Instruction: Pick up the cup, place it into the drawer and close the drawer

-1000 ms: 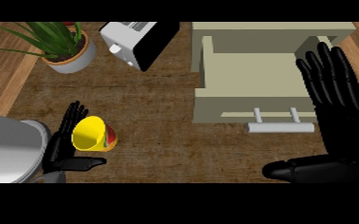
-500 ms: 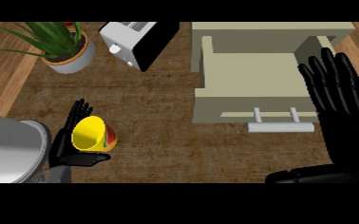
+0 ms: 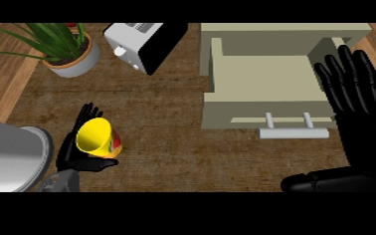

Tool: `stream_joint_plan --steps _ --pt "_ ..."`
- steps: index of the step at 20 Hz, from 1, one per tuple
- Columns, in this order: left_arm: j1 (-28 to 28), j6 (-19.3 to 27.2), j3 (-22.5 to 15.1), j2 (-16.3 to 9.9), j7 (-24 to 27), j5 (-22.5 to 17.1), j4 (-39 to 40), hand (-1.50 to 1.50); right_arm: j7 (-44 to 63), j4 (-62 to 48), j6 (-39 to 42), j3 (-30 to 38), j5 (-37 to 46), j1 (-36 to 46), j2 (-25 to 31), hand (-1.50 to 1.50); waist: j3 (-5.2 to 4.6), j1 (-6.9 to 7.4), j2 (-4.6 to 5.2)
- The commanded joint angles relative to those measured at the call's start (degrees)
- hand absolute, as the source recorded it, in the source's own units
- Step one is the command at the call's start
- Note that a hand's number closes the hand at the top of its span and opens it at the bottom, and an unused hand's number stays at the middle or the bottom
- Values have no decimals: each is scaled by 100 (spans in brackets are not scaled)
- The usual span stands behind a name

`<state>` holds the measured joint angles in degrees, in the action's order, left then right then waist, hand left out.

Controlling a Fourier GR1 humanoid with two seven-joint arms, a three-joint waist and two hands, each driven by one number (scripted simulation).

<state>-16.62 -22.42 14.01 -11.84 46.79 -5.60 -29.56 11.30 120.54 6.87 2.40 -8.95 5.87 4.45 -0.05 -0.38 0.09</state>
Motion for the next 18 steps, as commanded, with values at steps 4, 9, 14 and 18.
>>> stream_joint_plan --steps 4,9,14,18 --pt "-368 -1125 41 -165 210 -250 471 -150 -189 -148 103 50 10 -53 44 -150 -3 -25 8" --pt "-311 -1277 -83 52 292 -333 257 150 32 116 -111 -143 159 -99 -106 -150 -3 -12 -2" --pt "-85 -1014 -197 -111 976 -126 106 150 -153 117 45 -75 86 -282 -52 -150 -1 -3 0" --pt "-190 -358 -78 200 987 -301 -160 150 94 136 63 13 2 -75 89 -150 1 20 -9"
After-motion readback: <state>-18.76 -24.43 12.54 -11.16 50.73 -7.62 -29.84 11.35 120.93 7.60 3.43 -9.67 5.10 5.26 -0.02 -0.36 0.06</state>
